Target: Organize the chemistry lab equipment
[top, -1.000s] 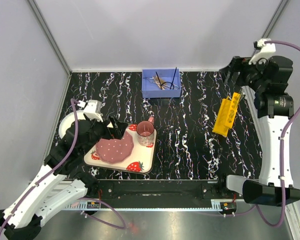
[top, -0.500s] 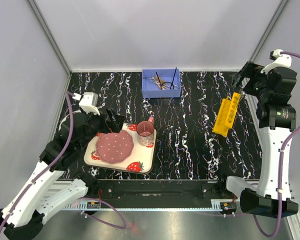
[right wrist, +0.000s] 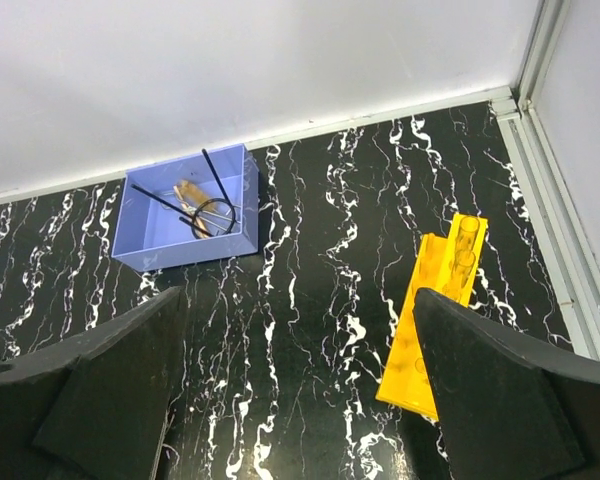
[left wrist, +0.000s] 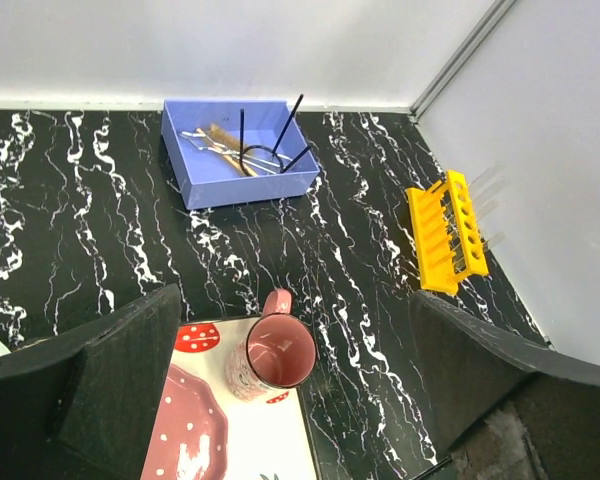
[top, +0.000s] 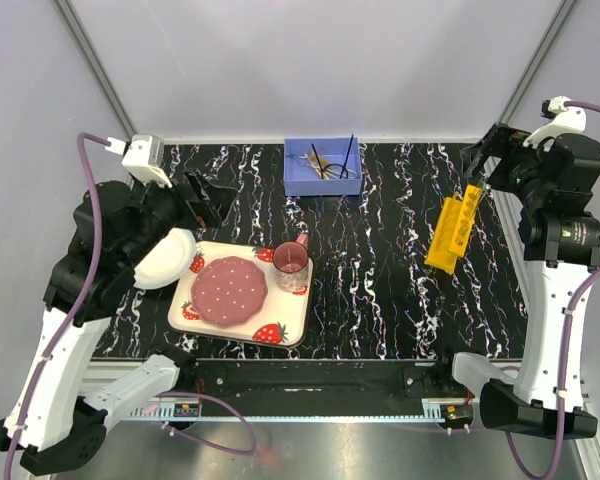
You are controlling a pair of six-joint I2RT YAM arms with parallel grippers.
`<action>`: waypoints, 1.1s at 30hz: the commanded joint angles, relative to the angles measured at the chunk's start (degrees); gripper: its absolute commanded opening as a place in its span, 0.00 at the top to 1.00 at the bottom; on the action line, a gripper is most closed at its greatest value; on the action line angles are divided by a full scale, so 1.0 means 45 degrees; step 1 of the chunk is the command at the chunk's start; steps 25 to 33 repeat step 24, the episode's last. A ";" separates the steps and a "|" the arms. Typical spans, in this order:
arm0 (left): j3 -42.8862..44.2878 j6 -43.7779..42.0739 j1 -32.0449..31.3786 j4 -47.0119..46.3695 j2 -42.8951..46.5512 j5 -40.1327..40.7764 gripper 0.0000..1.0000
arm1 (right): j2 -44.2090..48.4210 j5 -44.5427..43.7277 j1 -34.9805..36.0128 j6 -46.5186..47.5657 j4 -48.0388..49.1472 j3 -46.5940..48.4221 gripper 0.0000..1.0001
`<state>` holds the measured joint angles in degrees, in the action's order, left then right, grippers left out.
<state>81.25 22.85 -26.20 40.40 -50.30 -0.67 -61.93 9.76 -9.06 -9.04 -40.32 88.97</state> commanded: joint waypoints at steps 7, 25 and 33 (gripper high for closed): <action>0.1065 -0.0508 0.0060 0.0533 0.0592 -0.0087 0.01 | 0.0169 0.1114 -0.0038 0.0134 -0.0455 0.1713 0.00; 0.1299 -0.1035 0.0060 0.0924 0.0690 0.0578 0.01 | -0.0397 0.2069 -0.0155 0.1260 -0.0630 0.2533 0.00; 0.1299 -0.1035 0.0060 0.0924 0.0690 0.0578 0.01 | -0.0397 0.2069 -0.0155 0.1260 -0.0630 0.2533 0.00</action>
